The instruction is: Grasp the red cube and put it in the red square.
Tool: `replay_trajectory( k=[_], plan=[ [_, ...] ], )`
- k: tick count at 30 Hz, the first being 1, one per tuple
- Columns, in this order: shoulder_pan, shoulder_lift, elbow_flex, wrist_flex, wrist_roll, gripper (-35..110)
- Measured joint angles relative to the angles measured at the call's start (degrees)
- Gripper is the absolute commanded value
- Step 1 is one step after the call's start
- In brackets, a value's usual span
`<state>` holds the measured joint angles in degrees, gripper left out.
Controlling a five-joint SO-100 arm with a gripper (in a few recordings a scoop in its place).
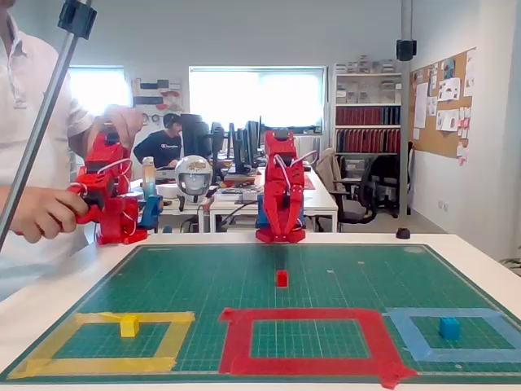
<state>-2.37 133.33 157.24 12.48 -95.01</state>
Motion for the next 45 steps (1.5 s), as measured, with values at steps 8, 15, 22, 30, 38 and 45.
replay_trajectory(
  k=[8, 15, 22, 30, 38, 45],
  plan=[
    [0.0, 0.7, 9.5, -11.4, 1.2, 9],
    [0.0, 1.1, 12.8, -12.9, 1.3, 9],
    [0.0, -1.2, 12.9, -17.1, 1.4, 9],
    [1.1, -9.1, 14.6, -29.4, 1.4, 12],
    [1.8, -14.3, 15.0, -35.6, 1.4, 17],
    [1.8, -20.9, 15.0, -42.5, 1.4, 19]
  ],
)
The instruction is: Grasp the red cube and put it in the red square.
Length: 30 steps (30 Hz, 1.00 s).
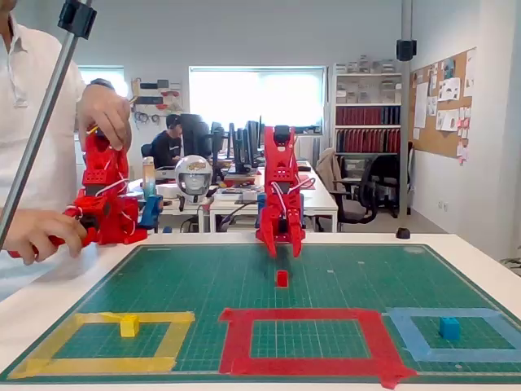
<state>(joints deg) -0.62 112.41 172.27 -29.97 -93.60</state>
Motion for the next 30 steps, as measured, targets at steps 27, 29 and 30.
replay_trajectory(
  k=[27, 29, 30],
  plan=[
    [1.1, -15.9, -8.7, -1.4, 0.0, 19],
    [1.1, -16.4, -9.6, -1.4, 0.0, 19],
    [1.1, -17.1, -10.3, -1.4, 0.0, 19]
  ],
)
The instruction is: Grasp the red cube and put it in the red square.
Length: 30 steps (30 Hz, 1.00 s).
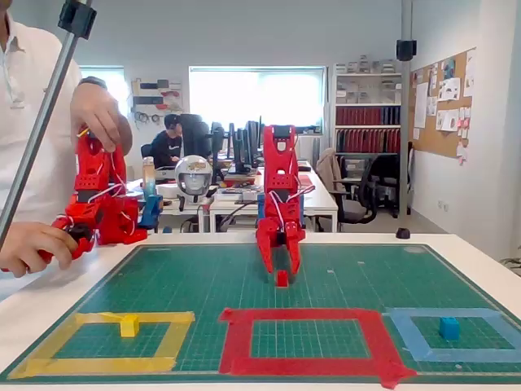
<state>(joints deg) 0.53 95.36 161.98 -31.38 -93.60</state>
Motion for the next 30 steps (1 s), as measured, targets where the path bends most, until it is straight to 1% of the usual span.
replay_trajectory(
  k=[8, 30],
  plan=[
    [0.0, -1.6, -2.5, 0.0, 0.0, 19],
    [0.0, -5.0, -3.0, 0.0, 0.0, 19]
  ],
)
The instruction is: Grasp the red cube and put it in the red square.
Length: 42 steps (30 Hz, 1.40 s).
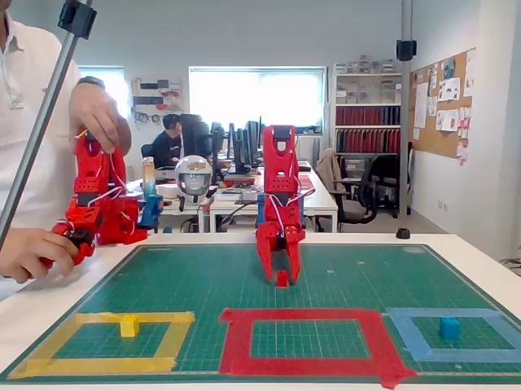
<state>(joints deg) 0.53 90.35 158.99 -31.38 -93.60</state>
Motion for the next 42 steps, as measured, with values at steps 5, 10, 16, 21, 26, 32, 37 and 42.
replay_trajectory(
  k=[5, 10, 16, 21, 26, 32, 37, 42],
  plan=[
    [0.0, -0.6, -0.2, 0.0, 0.0, 17],
    [0.0, -0.6, -1.0, 0.0, 0.0, 8],
    [-0.1, -0.6, -1.0, 0.0, 0.1, -1],
    [-0.1, -0.6, -1.0, 0.0, 0.1, -1],
    [-0.1, -0.6, -1.4, 0.0, 0.0, -1],
    [-0.6, -0.5, -4.6, 1.1, 0.5, -1],
    [-2.4, 0.0, -11.5, 10.4, 2.4, -1],
    [-4.4, 0.1, -20.0, 18.7, 2.7, -1]
  ],
)
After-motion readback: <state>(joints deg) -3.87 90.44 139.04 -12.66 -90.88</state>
